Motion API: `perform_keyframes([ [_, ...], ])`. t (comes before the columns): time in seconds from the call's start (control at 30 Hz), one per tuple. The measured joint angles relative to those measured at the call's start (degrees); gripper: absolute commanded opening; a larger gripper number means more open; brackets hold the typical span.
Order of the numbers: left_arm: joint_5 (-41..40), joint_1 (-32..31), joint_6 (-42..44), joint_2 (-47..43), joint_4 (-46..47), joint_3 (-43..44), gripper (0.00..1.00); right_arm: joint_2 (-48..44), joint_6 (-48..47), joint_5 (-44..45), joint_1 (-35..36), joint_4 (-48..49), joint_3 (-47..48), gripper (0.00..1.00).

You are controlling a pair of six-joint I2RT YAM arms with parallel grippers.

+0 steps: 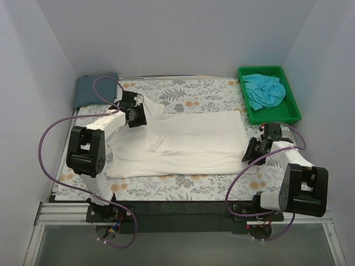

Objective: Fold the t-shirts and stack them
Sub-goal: Fold the tshirt

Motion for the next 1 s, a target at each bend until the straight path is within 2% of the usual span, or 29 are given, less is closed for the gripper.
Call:
perform_keyframes([
  [0.23, -2.4, -0.3, -0.2, 5.2, 0.7, 3.9, 0.34, 0.0, -0.1, 0.0, 0.0, 0.0, 0.0, 0.38],
  [0.53, -4.5, -1.3, -0.2, 7.8, 0.1, 4.5, 0.33, 0.0, -0.1, 0.1, 0.0, 0.0, 0.0, 0.39],
  [0.73, -5.5, -1.9, -0.1, 8.1, -0.5, 4.5, 0.23, 0.0, -0.1, 0.2, 0.0, -0.1, 0.0, 0.39],
  [0.77, -5.6, -2.0, -0.1, 8.1, -0.6, 4.5, 0.18, 0.0, -0.1, 0.2, 0.0, -0.1, 0.0, 0.39],
  [0.87, -5.9, -2.1, 0.0, 8.1, -0.8, 4.5, 0.14, 0.0, -0.1, 0.2, 0.0, -0.1, 0.0, 0.39],
  [0.9, -6.0, -2.2, 0.0, 8.1, -0.8, 4.5, 0.09, 0.0, -0.1, 0.2, 0.0, -0.1, 0.0, 0.39],
  [1.0, -6.4, -2.2, 0.0, 8.5, -0.8, 4.6, 0.06, 0.0, -0.1, 0.2, 0.0, -0.1, 0.0, 0.38],
])
